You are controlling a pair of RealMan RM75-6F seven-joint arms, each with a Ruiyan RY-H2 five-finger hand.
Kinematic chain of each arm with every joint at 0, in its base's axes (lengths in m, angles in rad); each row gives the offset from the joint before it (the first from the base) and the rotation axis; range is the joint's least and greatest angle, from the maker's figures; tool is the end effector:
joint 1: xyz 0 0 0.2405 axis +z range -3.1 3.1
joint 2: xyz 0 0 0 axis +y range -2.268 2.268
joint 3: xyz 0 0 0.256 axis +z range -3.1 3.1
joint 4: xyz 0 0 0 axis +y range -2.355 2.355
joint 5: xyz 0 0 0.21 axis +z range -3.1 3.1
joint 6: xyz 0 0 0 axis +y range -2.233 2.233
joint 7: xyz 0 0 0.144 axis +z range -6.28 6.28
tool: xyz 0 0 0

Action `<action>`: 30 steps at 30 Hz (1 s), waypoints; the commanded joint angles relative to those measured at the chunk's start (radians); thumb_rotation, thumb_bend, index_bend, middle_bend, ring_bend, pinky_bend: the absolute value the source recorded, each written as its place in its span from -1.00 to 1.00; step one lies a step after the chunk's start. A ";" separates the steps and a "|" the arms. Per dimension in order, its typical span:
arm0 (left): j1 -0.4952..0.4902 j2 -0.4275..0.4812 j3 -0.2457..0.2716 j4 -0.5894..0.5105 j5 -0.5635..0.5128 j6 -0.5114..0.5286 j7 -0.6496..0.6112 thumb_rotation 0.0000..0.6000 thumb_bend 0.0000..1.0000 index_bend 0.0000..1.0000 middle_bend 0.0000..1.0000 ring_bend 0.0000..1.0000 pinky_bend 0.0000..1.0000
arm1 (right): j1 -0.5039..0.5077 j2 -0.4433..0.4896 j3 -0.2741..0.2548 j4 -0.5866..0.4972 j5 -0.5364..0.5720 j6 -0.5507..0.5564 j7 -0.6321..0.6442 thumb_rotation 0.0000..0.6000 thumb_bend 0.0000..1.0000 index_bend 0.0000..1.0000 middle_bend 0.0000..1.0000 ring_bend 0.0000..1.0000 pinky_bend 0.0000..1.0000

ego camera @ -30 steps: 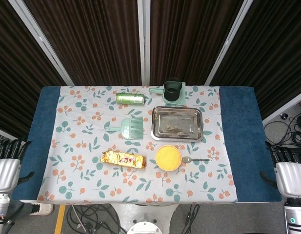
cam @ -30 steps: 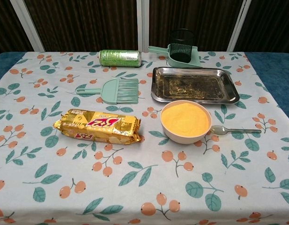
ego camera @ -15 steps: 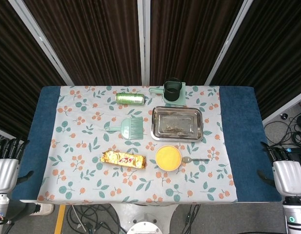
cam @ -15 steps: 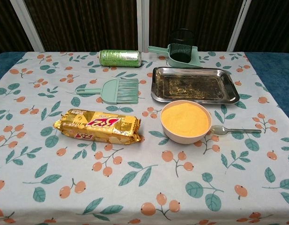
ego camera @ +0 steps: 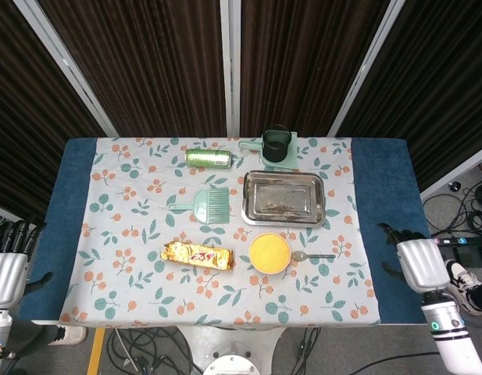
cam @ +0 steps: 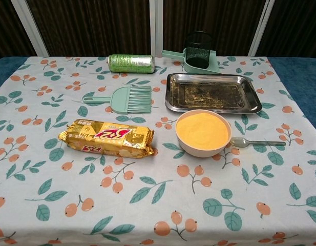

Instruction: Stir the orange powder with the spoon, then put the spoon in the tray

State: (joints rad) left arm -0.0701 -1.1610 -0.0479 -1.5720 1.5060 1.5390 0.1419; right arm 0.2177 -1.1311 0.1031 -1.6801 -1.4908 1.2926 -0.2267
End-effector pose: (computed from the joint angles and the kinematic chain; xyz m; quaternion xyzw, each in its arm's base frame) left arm -0.3142 0.1762 0.1558 -0.6067 -0.3342 -0.3587 0.6257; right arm -0.2738 -0.2274 0.1311 0.6775 -0.3363 0.3462 0.5550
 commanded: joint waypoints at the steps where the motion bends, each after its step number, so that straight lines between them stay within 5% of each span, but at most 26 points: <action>1: 0.002 0.001 0.001 0.001 0.002 0.001 -0.004 1.00 -1.00 -0.66 -0.76 -0.81 -0.88 | 0.069 -0.029 0.015 -0.008 0.054 -0.104 -0.057 1.00 -0.75 -0.56 -0.08 -0.14 0.01; 7: 0.003 0.001 0.004 0.004 0.002 -0.002 -0.011 1.00 -1.00 -0.66 -0.76 -0.81 -0.88 | 0.155 -0.084 0.030 0.001 0.140 -0.227 -0.152 1.00 -0.75 -0.55 0.08 0.10 0.23; 12: 0.001 -0.001 0.004 0.006 0.008 -0.001 -0.014 1.00 -1.00 -0.66 -0.76 -0.81 -0.88 | 0.217 -0.154 0.044 0.036 0.225 -0.302 -0.198 1.00 -0.69 -0.41 0.63 0.72 0.80; 15: -0.001 -0.003 0.004 0.007 0.011 -0.001 -0.015 1.00 -1.00 -0.66 -0.76 -0.81 -0.88 | 0.245 -0.194 0.047 0.054 0.278 -0.343 -0.197 1.00 -0.62 -0.31 0.79 0.89 0.97; 30: 0.003 -0.023 0.013 0.044 0.010 -0.009 -0.055 1.00 -1.00 -0.66 -0.76 -0.81 -0.88 | 0.295 -0.338 0.003 0.155 0.395 -0.382 -0.213 1.00 -0.47 -0.16 0.86 0.96 1.00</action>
State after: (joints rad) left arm -0.0672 -1.1831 -0.0356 -1.5298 1.5169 1.5305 0.0880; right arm 0.5104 -1.4637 0.1098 -1.5314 -1.1004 0.9113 -0.4391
